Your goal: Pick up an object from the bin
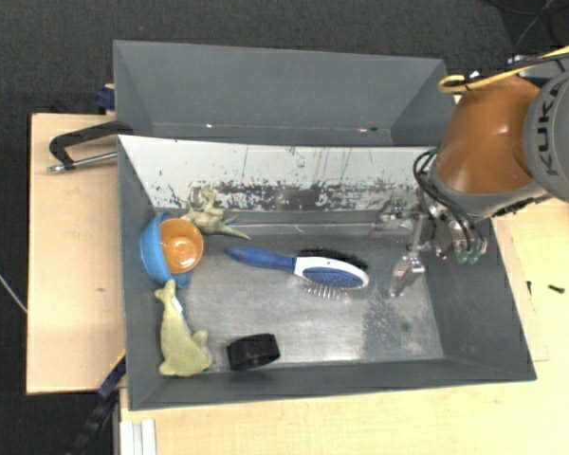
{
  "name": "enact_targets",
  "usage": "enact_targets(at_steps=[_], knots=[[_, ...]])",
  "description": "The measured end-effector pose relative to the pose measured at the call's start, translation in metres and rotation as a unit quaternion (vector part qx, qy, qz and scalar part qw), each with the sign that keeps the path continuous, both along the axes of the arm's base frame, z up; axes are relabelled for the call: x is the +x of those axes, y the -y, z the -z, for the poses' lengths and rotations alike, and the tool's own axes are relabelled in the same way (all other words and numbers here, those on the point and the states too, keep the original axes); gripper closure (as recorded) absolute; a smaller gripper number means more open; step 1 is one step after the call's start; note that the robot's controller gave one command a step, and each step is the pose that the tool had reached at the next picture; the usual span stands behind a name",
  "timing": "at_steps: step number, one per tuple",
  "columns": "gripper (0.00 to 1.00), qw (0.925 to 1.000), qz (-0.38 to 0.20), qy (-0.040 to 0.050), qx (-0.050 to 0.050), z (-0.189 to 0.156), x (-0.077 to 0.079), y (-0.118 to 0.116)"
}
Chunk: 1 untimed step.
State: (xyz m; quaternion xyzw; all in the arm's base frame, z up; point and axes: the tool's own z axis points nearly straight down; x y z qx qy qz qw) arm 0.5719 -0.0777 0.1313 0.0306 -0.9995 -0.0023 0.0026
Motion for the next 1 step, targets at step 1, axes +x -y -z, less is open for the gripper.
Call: enact_targets(at_steps=[1], knots=[[0.0, 0.9986, -0.053, 0.004, -0.003, 0.0594, -0.0017, -0.0763]])
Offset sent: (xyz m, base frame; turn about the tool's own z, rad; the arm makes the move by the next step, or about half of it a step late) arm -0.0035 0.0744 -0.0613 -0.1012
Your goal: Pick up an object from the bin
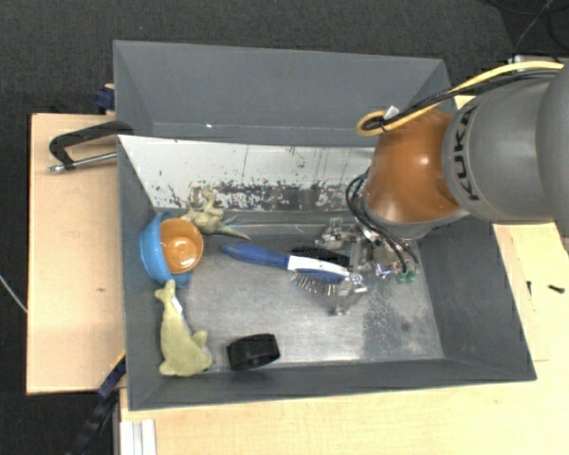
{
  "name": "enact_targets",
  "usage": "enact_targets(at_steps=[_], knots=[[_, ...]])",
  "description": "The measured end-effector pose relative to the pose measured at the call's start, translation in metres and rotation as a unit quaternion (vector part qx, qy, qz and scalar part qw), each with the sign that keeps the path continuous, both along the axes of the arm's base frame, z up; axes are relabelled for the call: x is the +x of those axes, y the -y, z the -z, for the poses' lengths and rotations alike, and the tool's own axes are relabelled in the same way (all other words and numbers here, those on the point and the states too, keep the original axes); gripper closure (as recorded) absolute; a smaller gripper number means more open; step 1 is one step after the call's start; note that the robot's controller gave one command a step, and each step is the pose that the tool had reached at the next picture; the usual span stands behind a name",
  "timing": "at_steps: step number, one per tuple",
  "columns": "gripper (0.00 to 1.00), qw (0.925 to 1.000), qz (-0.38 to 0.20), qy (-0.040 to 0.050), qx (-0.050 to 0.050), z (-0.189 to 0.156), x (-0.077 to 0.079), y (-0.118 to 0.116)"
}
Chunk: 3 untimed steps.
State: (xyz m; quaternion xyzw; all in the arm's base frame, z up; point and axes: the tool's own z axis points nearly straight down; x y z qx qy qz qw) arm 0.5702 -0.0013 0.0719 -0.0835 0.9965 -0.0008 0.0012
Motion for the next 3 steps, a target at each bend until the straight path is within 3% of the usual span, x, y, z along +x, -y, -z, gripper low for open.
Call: enact_targets(at_steps=[1, 2, 3], knots=[[1.0, 1.0, 0.003, 0.0087, 0.001, -0.005, 0.005, 0.001], [1.0, 0.9986, -0.052, 0.0059, 0.0, -0.125, 0.01, 0.011], [1.0, 0.9771, -0.213, 0.0036, -0.002, -0.221, 0.017, 0.085]])
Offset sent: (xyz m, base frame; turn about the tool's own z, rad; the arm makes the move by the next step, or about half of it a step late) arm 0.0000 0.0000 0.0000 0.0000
